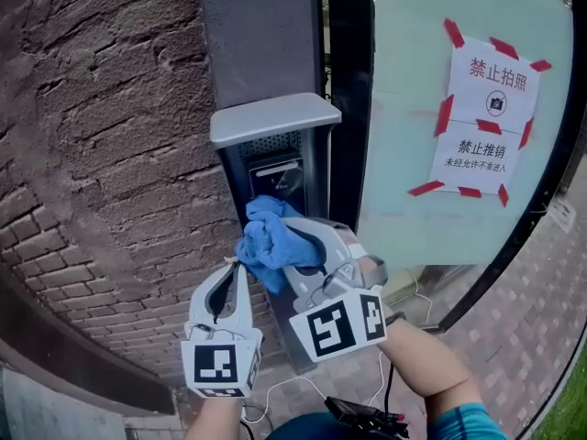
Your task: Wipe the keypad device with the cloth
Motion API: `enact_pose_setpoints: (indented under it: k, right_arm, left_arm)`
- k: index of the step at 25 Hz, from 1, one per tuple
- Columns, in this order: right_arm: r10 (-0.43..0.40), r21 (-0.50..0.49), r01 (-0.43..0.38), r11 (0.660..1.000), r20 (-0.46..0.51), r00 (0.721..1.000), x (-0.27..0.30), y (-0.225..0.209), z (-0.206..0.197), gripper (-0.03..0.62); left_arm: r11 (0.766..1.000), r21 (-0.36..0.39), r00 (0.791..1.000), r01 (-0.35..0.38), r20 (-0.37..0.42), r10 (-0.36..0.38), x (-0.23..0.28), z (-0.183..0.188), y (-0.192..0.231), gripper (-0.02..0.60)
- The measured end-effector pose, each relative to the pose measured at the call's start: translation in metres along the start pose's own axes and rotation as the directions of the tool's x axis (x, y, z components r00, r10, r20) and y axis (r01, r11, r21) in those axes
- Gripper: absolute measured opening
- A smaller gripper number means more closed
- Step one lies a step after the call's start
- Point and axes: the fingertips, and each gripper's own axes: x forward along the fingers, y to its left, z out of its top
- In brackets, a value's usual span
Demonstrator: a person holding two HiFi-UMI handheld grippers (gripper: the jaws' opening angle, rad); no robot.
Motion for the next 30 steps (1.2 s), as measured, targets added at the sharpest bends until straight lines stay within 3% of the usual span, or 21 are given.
enact_pose_setpoints:
  k: [3, 6, 9, 13, 16, 21, 30]
  right_arm:
    - [0.063, 0.009, -0.063, 0.998, -0.046, 0.997, -0.003, 0.016, -0.014, 0.044]
    - [0.064, 0.019, -0.063, 0.998, -0.04, 0.997, -0.009, 0.007, -0.008, 0.044]
    - [-0.026, 0.033, 0.025, 0.999, 0.035, 0.999, -0.015, -0.031, 0.022, 0.044]
    - [-0.155, 0.04, 0.152, 0.988, 0.122, 0.98, -0.015, -0.083, 0.058, 0.045]
    - [-0.181, 0.039, 0.177, 0.983, 0.131, 0.975, -0.005, -0.096, 0.066, 0.045]
    - [-0.149, 0.033, 0.146, 0.989, 0.125, 0.981, -0.002, -0.071, 0.049, 0.044]
    - [-0.004, 0.068, 0.0, 0.998, 0.059, 0.998, -0.002, -0.002, -0.001, 0.044]
  left_arm:
    - [1.0, 0.0, 1.0, 0.011, -0.008, -0.011, 0.001, -0.004, -0.004, 0.006]
    - [1.0, -0.004, 1.0, 0.017, -0.008, -0.017, 0.001, -0.006, -0.006, 0.006]
    - [1.0, -0.009, 1.0, 0.015, -0.003, -0.015, 0.002, -0.003, -0.006, 0.007]
    - [1.0, -0.012, 1.0, 0.01, 0.007, -0.01, 0.002, 0.0, -0.007, 0.006]
    - [1.0, -0.021, 1.0, 0.011, 0.014, -0.011, 0.004, 0.003, -0.009, 0.006]
    - [1.0, -0.021, 1.0, 0.015, 0.02, -0.014, 0.008, 0.001, -0.01, 0.006]
    - [1.0, -0.02, 1.0, 0.023, 0.008, -0.023, 0.014, -0.002, -0.008, 0.006]
